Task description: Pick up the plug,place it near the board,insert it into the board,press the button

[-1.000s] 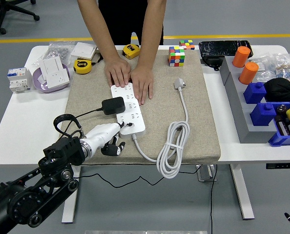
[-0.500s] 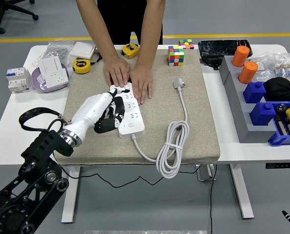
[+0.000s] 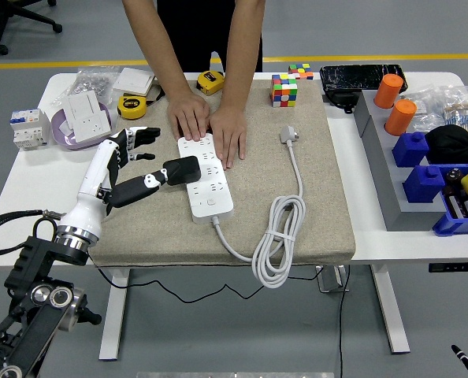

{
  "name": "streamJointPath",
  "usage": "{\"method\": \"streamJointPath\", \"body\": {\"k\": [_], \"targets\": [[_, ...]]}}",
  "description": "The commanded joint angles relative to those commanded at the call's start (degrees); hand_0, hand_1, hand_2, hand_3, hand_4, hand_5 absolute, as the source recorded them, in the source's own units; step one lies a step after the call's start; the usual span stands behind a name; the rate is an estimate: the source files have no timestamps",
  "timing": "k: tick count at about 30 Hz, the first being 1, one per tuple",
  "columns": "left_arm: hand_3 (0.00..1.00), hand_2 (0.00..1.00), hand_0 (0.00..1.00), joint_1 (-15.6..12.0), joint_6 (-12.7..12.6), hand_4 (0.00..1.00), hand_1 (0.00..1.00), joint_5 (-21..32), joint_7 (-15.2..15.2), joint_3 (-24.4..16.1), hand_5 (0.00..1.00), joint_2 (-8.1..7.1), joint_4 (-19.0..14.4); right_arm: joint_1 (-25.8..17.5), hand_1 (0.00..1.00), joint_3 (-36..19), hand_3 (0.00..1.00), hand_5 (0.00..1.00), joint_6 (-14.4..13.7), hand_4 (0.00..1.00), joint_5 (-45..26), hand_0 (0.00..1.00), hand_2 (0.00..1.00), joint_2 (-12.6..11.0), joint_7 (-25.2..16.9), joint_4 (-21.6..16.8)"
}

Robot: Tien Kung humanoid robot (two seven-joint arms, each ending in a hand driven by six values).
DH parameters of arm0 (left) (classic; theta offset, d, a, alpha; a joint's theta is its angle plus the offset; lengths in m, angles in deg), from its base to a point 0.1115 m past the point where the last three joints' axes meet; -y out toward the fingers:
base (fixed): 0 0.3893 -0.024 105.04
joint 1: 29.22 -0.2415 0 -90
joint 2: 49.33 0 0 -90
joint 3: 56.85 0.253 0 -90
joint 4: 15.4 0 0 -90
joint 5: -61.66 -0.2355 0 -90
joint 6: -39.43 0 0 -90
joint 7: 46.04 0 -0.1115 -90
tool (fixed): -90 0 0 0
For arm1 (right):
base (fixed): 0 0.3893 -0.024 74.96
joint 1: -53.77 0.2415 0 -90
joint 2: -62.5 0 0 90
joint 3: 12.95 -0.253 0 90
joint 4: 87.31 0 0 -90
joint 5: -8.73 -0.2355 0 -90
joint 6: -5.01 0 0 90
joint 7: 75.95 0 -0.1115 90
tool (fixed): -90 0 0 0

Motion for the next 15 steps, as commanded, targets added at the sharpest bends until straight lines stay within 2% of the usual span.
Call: {"method": "streamJointPath", "body": {"k": [4,5,7,15], "targets": [[0.856,0.862,0.786,-0.2,0.7,0.996,0.888,6.0,-0.8,0.4,0.475,0.06,0.4,0.1,0.903,0.3,0.869,0.998,0.0,0.998,-0.1,0.95,0.85,0.1,0.0,0.0],[0.881,0.885,0.825,-0.3,0.8,0.998,0.912,7.8,-1.1,0.5,0.552,0.11,0.5,0.1,0.903,0.2,0.869,0.998,0.0,0.998,-0.1,0.95,0.85,0.1,0.0,0.0],[0.881,0.885,0.825,-0.5,0.9,0.998,0.912,10.0,-1.5,0.5,0.552,0.18,0.4,0.2,0.903,0.4,0.869,0.998,0.0,0.998,-0.1,0.95,0.85,0.1,0.0,0.0],[0.885,0.889,0.856,-0.6,0.9,0.998,0.925,10.0,-1.6,-0.1,0.566,0.21,0.4,0.5,0.903,0.9,0.868,0.998,0.2,0.998,0.5,0.95,0.85,0.0,0.1,0.0]]}}
